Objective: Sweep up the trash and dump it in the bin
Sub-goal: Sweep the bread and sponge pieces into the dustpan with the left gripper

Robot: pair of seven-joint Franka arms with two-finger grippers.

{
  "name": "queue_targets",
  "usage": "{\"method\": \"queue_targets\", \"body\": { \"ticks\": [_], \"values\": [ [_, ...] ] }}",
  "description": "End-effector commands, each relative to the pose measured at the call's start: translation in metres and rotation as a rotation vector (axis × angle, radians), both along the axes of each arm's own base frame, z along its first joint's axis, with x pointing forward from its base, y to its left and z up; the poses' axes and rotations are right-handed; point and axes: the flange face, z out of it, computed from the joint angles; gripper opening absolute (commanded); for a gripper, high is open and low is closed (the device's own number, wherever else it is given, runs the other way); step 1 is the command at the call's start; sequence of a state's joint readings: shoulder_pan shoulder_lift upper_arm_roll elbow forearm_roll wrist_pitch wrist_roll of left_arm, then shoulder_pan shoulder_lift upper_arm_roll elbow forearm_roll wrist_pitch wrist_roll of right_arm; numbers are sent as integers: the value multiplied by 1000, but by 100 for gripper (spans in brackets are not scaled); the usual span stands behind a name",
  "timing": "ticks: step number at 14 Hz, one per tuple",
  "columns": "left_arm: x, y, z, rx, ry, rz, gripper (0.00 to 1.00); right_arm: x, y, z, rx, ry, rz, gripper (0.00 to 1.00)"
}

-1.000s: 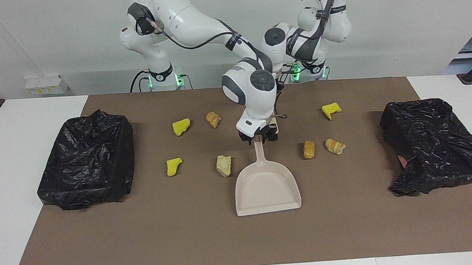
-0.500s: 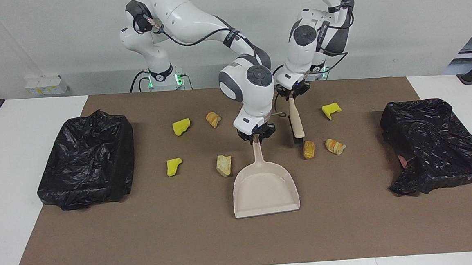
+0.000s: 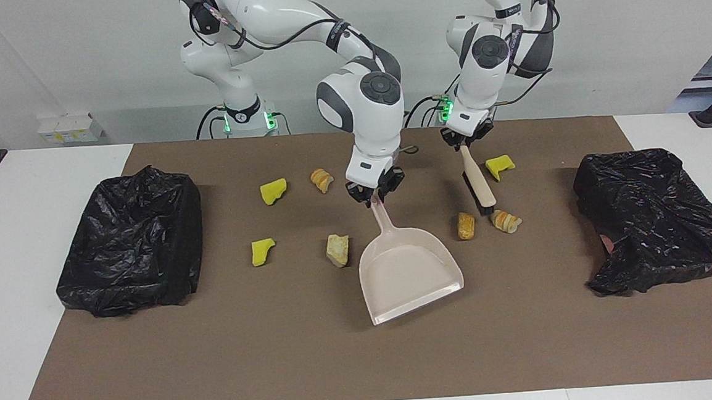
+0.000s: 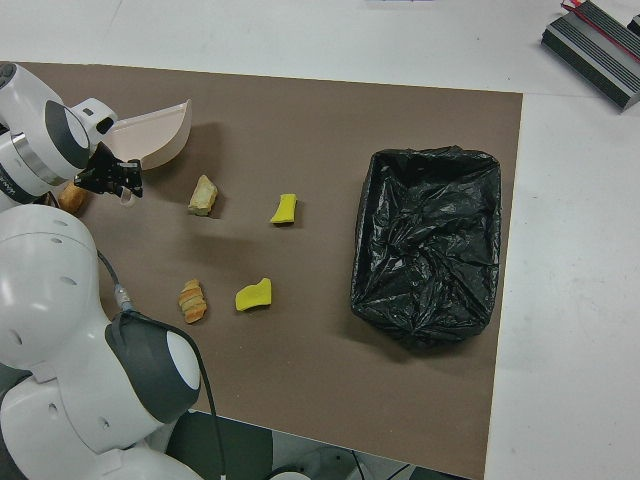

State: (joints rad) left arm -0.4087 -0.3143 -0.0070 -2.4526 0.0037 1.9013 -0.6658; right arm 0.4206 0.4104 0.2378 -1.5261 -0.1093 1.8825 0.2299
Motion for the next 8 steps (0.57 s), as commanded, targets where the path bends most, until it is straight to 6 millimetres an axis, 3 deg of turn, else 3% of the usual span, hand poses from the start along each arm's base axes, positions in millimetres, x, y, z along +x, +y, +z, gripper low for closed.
{"method": "queue_targets", "body": {
  "ticks": [1, 3, 5, 8],
  "values": [
    [-6, 19, 6, 91, 20, 221, 0, -10, -21, 1, -26, 2, 248, 0],
    [-14, 28, 7, 166, 41, 424, 0, -2, -32, 0, -19, 10, 433, 0],
    [-23, 32, 8, 211, 78, 477, 0, 16, -54, -7, -8, 19, 685, 0],
    [-57, 49, -5, 256, 123, 508, 0, 31, -72, -9, -17, 35, 1018, 0]
  ]
}}
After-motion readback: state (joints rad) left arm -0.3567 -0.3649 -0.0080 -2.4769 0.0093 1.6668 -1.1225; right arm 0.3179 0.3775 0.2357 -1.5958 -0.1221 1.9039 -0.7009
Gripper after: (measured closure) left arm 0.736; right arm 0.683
